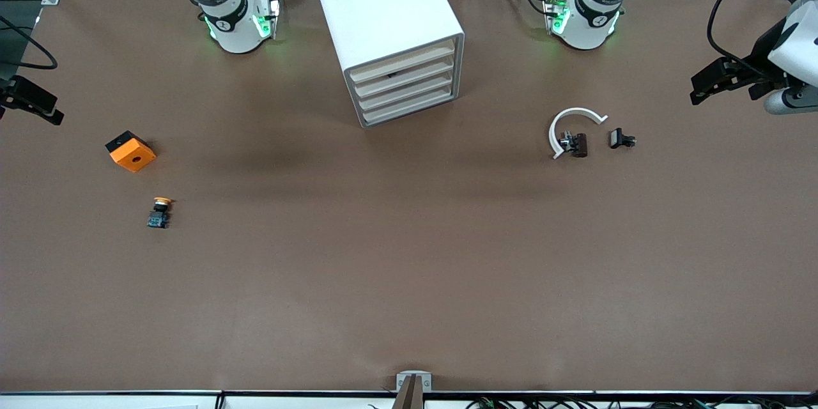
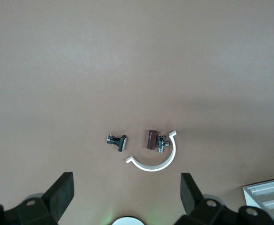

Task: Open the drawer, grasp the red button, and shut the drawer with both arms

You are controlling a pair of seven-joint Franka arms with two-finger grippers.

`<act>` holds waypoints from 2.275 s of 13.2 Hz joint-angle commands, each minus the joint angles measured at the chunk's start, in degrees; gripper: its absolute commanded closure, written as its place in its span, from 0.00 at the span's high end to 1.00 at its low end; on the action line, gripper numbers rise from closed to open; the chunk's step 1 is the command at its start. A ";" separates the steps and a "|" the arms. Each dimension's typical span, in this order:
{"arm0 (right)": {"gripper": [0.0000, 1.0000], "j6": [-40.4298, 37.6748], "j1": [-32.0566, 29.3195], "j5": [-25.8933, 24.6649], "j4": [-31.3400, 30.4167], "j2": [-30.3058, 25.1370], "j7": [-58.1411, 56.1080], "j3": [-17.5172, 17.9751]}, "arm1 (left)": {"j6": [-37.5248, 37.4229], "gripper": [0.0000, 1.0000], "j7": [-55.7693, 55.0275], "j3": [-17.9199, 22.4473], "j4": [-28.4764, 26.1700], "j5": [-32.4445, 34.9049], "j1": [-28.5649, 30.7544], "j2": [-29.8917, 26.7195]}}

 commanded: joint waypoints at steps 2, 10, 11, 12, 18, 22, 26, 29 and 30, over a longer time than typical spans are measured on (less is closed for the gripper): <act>1.00 -0.42 0.06 -0.96 1.10 0.33 -0.22 0.34 | -0.87 1.00 0.85 0.15 1.53 0.15 0.27 0.81; 1.00 -0.25 0.06 -0.69 1.18 0.50 -0.23 0.34 | -0.35 1.00 1.29 0.32 5.67 1.82 1.51 12.48; 1.00 -0.24 0.06 -0.61 1.27 0.68 -0.23 0.34 | 0.18 1.00 1.12 0.24 5.84 1.12 1.68 14.41; 1.00 -0.24 0.23 -0.52 1.45 0.85 -0.14 0.34 | 1.66 1.00 0.77 0.15 5.93 0.50 1.94 16.17; 1.00 3.09 3.91 0.01 1.62 2.43 0.56 0.34 | 4.14 1.00 -10.79 -0.38 6.02 0.23 -0.78 26.90; 1.00 3.45 6.38 0.01 4.25 5.86 5.47 0.34 | 3.70 1.00 -24.77 -0.20 8.55 1.28 -2.36 30.42; 1.00 7.13 10.16 -0.17 4.70 8.32 16.00 0.34 | 3.26 1.00 -45.33 -0.73 8.83 1.38 -5.07 33.85; 1.00 9.25 12.27 -0.52 4.79 10.34 21.21 0.34 | 2.03 1.00 -65.86 -0.82 8.74 0.94 -10.87 37.10; 1.00 10.47 12.53 -0.43 4.96 10.87 22.79 0.34 | 1.85 1.00 -72.99 -0.82 8.74 -0.54 -12.72 38.59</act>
